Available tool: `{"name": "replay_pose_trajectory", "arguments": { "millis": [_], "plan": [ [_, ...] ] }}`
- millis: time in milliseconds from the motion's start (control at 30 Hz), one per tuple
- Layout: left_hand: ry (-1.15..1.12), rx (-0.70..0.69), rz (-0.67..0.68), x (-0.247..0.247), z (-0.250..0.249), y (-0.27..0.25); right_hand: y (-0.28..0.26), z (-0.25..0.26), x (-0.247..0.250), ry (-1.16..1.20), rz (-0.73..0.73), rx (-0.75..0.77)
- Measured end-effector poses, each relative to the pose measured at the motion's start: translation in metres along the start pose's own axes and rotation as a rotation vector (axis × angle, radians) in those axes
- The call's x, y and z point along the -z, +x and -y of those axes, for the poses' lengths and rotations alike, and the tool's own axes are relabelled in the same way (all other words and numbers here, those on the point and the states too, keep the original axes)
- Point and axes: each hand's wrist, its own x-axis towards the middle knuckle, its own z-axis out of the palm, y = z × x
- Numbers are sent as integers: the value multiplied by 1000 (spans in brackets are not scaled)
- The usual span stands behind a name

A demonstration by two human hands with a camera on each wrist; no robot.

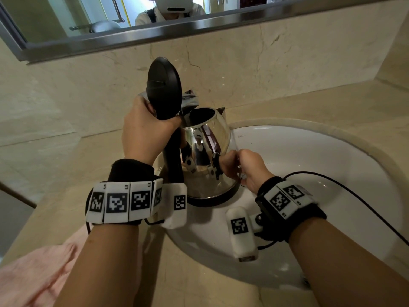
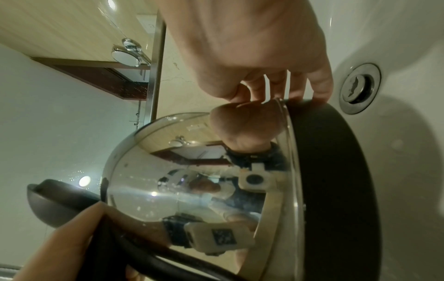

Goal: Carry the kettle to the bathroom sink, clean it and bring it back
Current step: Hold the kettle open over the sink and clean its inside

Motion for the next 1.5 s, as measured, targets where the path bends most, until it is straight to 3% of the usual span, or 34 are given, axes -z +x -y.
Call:
{"name": "replay_pose_trajectory", "arguments": {
  "millis": [1167,1500],
  "plan": [
    [21,-16,-5,0,0,0,5,1,0,-46,-4,-2],
    [33,-5,4,0,1,1,6,-3,4,-91,60,48]
  ]
}}
